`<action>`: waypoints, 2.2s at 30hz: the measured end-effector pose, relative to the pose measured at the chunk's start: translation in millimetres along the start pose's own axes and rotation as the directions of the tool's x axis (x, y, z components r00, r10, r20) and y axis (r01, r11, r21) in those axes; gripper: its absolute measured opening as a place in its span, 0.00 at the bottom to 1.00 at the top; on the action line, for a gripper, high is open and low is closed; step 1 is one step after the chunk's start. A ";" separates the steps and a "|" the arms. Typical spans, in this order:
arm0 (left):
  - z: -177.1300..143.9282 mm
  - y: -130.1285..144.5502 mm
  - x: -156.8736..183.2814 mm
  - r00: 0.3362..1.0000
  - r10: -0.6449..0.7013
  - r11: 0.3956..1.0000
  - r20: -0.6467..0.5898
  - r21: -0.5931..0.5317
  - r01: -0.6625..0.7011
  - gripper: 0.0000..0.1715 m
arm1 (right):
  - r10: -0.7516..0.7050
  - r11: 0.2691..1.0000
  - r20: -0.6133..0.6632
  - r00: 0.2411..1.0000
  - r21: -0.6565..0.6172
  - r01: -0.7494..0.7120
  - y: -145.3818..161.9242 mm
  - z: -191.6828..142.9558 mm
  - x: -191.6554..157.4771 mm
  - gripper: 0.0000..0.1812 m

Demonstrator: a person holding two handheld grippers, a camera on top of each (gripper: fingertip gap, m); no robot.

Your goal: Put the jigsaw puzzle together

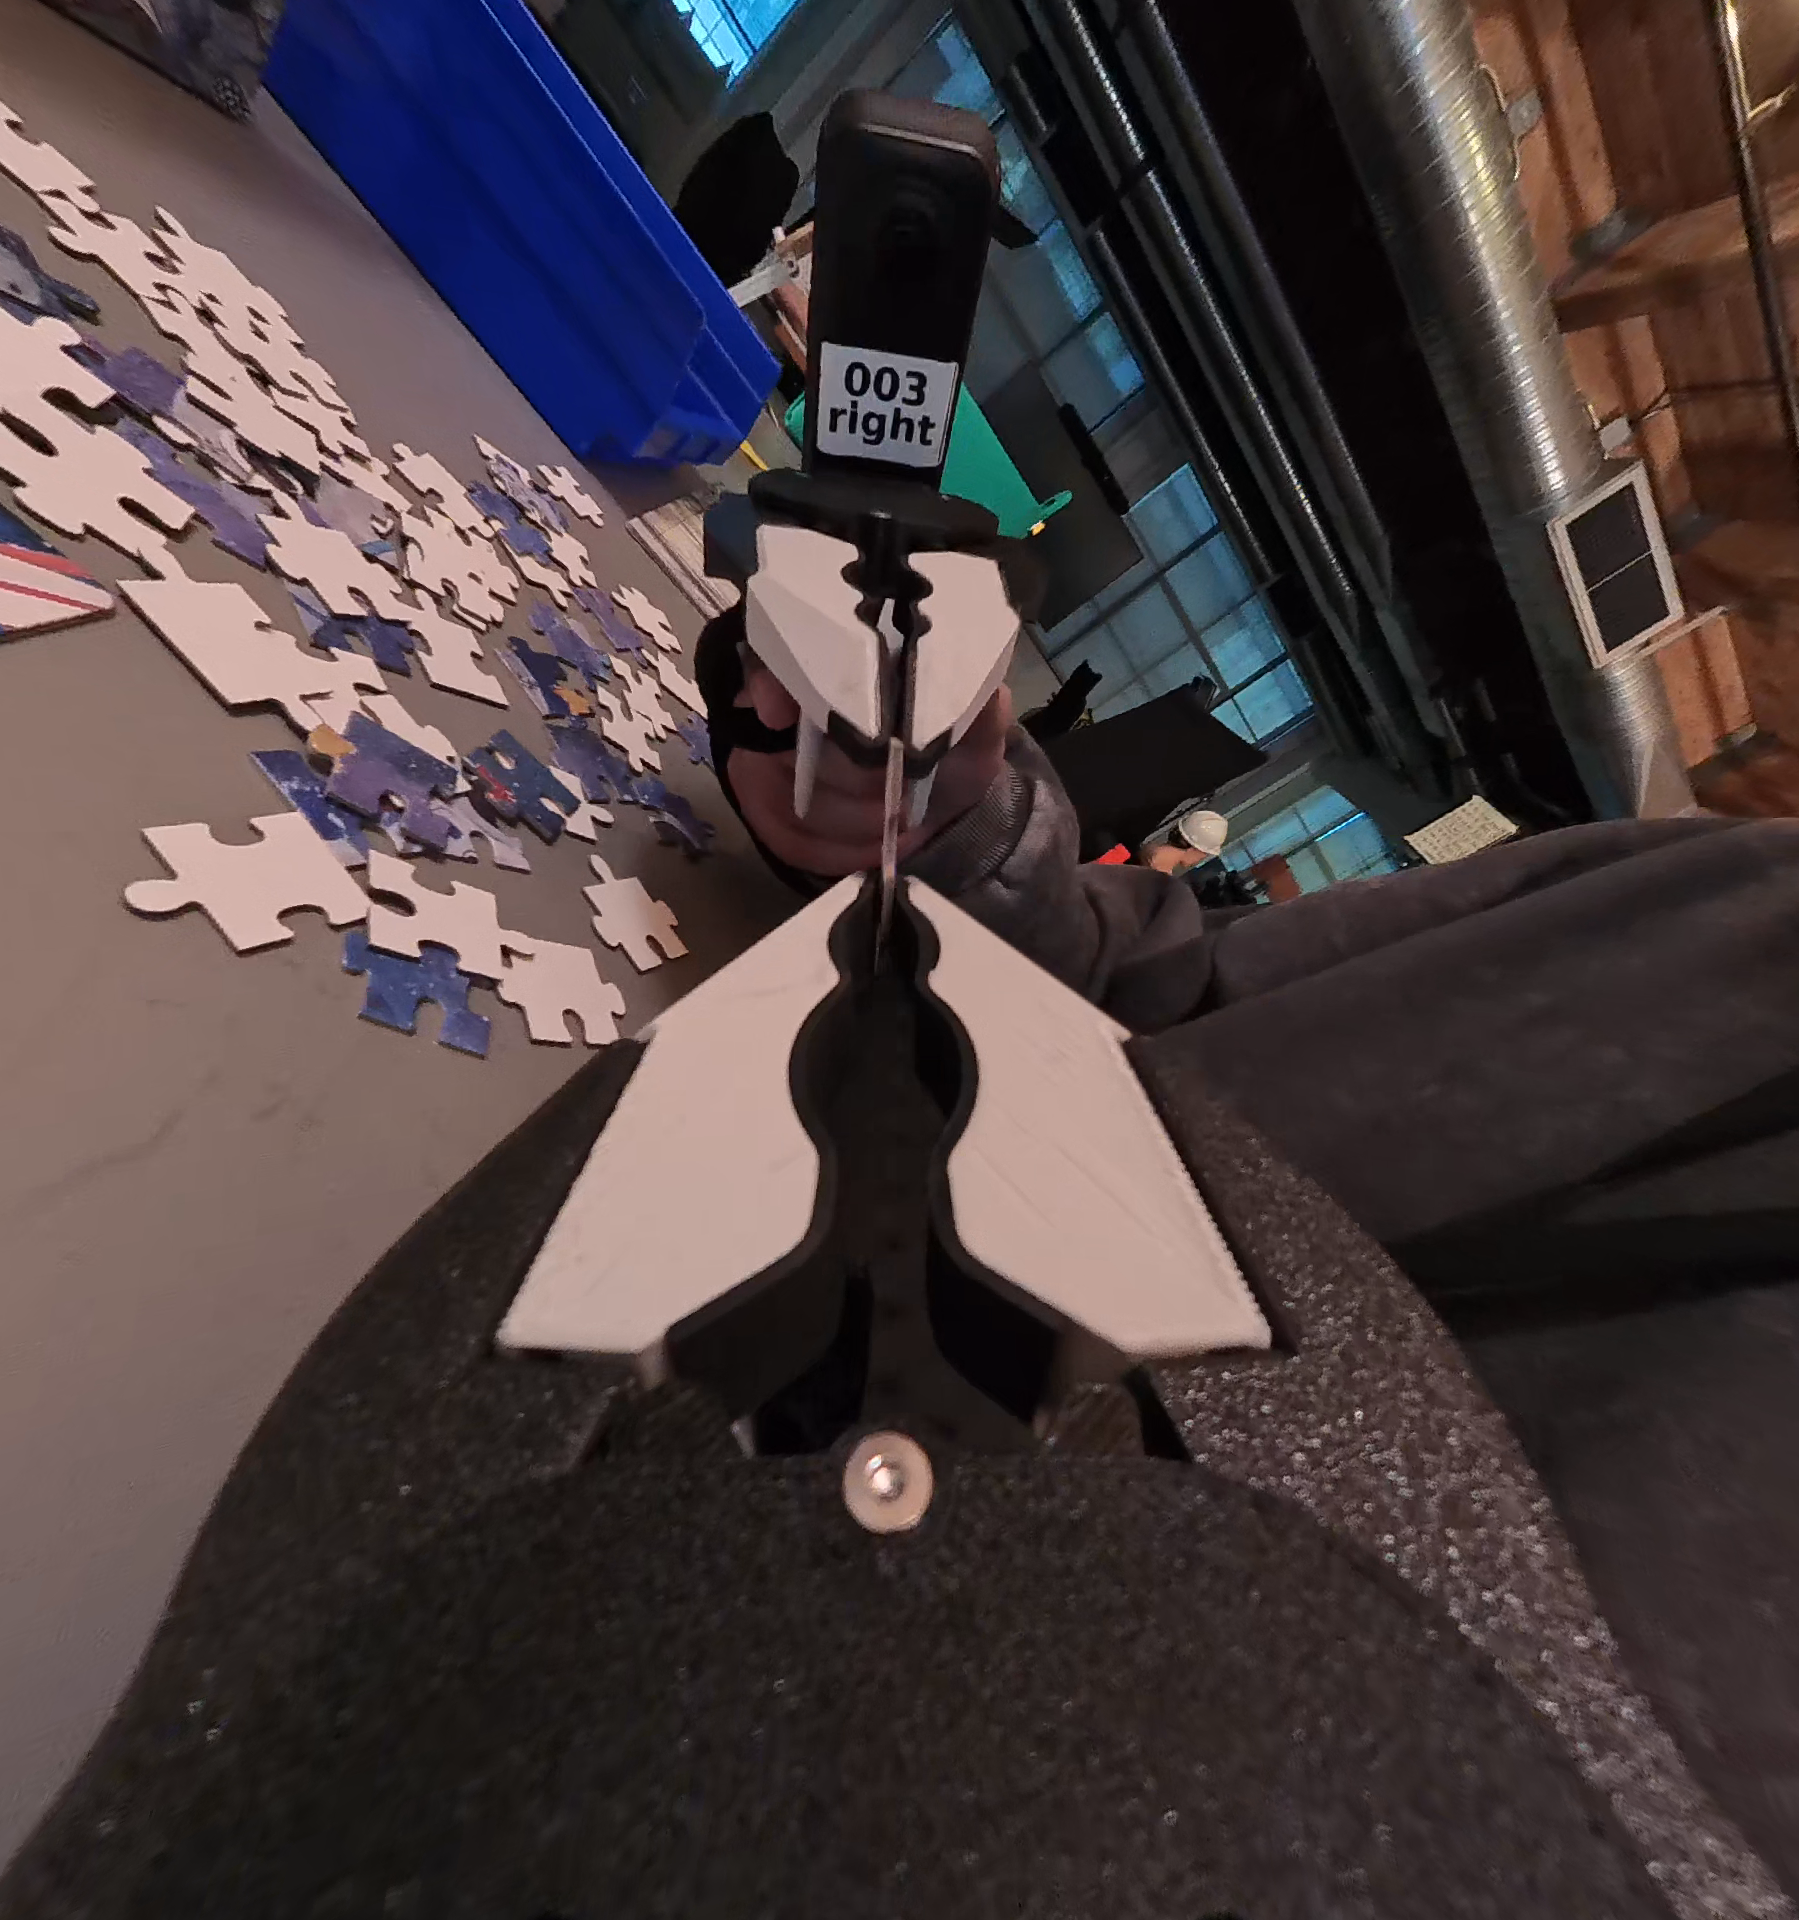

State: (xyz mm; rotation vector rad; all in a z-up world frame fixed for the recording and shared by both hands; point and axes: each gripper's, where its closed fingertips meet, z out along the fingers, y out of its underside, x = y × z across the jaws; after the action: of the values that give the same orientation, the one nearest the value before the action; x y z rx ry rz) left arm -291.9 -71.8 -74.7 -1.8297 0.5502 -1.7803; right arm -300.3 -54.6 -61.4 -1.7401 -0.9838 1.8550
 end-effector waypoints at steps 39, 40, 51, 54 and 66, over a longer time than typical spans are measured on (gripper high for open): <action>-63.9 -188.2 -246.7 0.636 -0.447 0.888 0.629 0.228 0.399 0.01 | -0.161 0.963 -0.547 0.821 0.095 0.252 -39.5 -61.9 69.4 0.11; -61.8 -188.8 -247.4 0.634 -0.450 0.887 0.629 0.230 0.401 0.01 | -0.163 0.963 -0.544 0.823 0.093 0.252 -39.2 -61.0 68.7 0.11; -54.6 -182.3 -257.5 0.556 -0.470 0.869 0.686 0.249 0.427 0.01 | -0.179 0.961 -0.522 0.834 0.089 0.261 -39.0 -56.4 61.6 0.11; -54.2 -182.4 -257.6 0.556 -0.479 0.865 0.679 0.258 0.430 0.01 | -0.177 0.962 -0.517 0.837 0.089 0.258 -38.8 -56.0 61.2 0.11; -63.2 -181.2 -261.9 0.535 -0.483 0.865 0.693 0.280 0.417 0.12 | -0.181 0.965 -0.511 0.840 0.073 0.251 -35.9 -53.6 62.0 0.11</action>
State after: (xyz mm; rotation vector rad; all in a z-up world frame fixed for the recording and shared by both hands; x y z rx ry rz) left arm -381.0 226.3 -167.4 -2.5625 -0.3668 -1.0666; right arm -262.4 25.0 -76.3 -1.8058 -0.7805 1.2011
